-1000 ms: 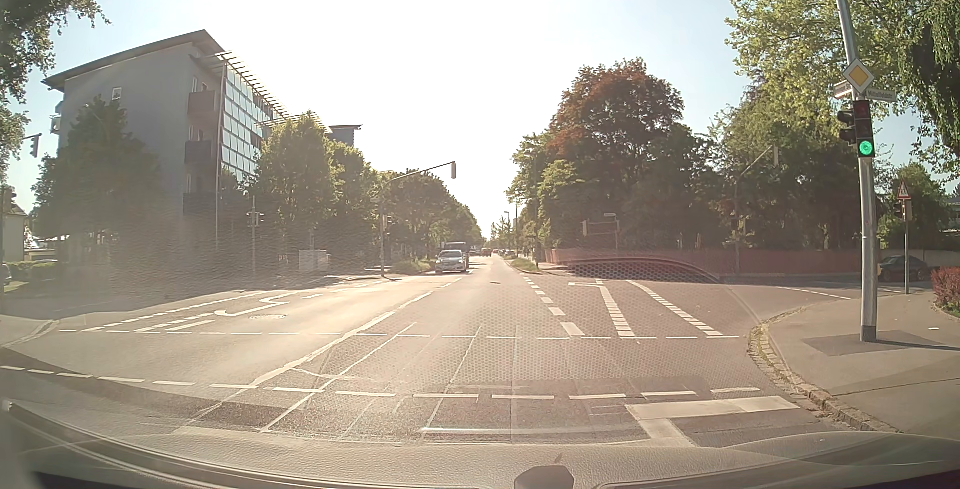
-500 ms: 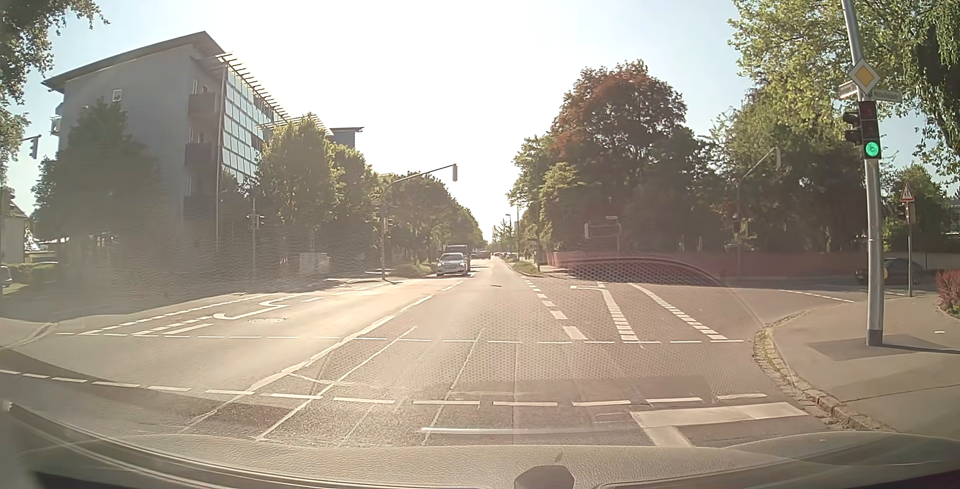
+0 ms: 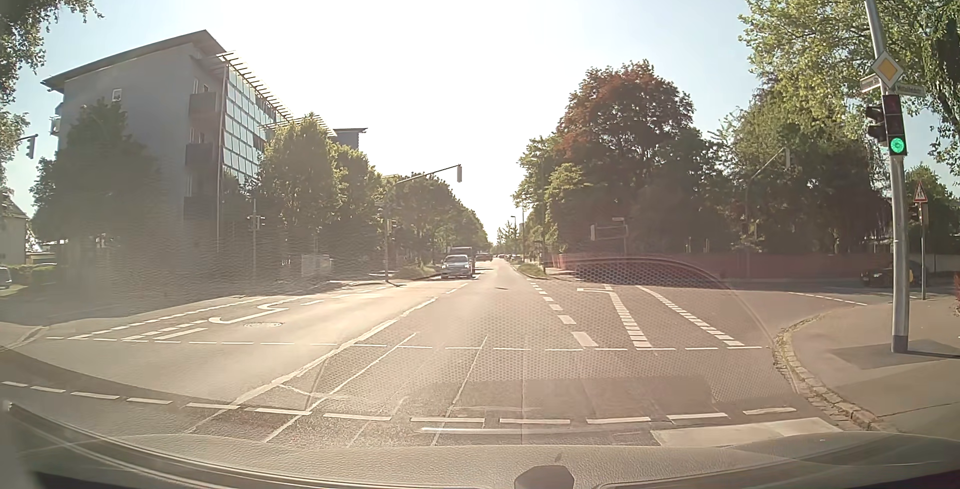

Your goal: Follow the waypoints while adhering to traffic rules and regulations

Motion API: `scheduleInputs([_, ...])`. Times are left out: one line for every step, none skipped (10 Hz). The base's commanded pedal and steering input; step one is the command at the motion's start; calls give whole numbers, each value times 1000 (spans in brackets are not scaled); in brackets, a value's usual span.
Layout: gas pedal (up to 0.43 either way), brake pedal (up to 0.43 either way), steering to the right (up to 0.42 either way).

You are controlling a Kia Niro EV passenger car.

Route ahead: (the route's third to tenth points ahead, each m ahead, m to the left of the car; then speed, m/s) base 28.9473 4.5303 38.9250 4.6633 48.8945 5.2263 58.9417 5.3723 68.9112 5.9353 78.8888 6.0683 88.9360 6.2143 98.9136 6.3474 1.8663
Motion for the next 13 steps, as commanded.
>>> scheduleInputs([378, 0, -59])
scheduleInputs([390, 0, -49])
scheduleInputs([390, 0, -43])
scheduleInputs([390, 0, -39])
scheduleInputs([398, 0, -33])
scheduleInputs([398, 0, -24])
scheduleInputs([409, 0, -13])
scheduleInputs([409, 0, 0])
scheduleInputs([409, 0, 5])
scheduleInputs([409, 0, 11])
scheduleInputs([409, 0, 22])
scheduleInputs([409, 0, 21])
scheduleInputs([409, 0, 19])
